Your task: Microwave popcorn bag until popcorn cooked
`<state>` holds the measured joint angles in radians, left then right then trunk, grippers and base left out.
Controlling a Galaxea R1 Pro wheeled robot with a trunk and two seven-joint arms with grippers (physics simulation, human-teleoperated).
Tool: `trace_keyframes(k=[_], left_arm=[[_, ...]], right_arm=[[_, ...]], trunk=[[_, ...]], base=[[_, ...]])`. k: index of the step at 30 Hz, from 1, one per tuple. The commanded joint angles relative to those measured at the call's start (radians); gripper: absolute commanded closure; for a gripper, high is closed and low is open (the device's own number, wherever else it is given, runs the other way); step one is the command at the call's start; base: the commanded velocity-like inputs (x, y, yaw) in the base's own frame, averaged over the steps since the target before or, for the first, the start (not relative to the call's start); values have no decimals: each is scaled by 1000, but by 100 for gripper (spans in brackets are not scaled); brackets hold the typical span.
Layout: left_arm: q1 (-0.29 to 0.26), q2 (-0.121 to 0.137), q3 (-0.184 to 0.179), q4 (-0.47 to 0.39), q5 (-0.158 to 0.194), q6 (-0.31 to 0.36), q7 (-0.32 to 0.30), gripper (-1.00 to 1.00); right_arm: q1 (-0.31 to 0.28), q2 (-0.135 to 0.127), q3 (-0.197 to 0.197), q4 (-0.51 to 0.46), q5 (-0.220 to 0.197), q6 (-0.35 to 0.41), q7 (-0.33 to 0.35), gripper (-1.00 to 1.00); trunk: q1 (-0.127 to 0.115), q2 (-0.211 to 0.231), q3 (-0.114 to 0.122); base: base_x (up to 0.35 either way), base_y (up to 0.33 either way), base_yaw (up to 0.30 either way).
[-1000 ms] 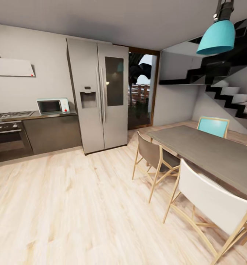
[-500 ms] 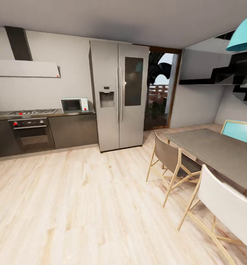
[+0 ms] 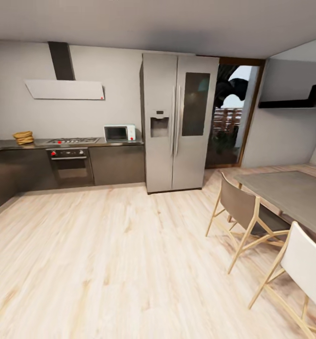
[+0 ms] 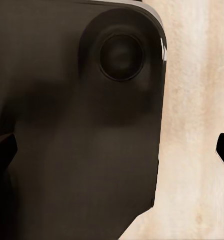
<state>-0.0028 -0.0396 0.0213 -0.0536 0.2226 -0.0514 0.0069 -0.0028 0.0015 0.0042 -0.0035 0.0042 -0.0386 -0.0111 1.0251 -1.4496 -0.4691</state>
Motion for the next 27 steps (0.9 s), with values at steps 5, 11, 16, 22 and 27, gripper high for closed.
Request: trace_keyframes(k=[5,11,16,22,27], left_arm=[[0,0,2,0,4,-2,1,-100],[0,0,2,0,4,-2,1,-100],[0,0,2,0,5,-2,1,-100],[0,0,2,0,4,-2,1,-100],[0,0,2,0,4,-2,1,-100]], right_arm=[[0,0,0,0,0,-3,-1,-100],[0,0,0,0,0,-3,-1,-100],[0,0,0,0,0,-3,-1,-100],[0,0,0,0,0,-3,-1,-100],[0,0,0,0,0,-3,-1,-100]], trunk=[[0,0,-1],[0,0,-1],[0,0,-1],[0,0,-2],[0,0,-4]], base=[[0,0,299],[46,0,299],[122,0,299],[238,0,299],[313,0,299]])
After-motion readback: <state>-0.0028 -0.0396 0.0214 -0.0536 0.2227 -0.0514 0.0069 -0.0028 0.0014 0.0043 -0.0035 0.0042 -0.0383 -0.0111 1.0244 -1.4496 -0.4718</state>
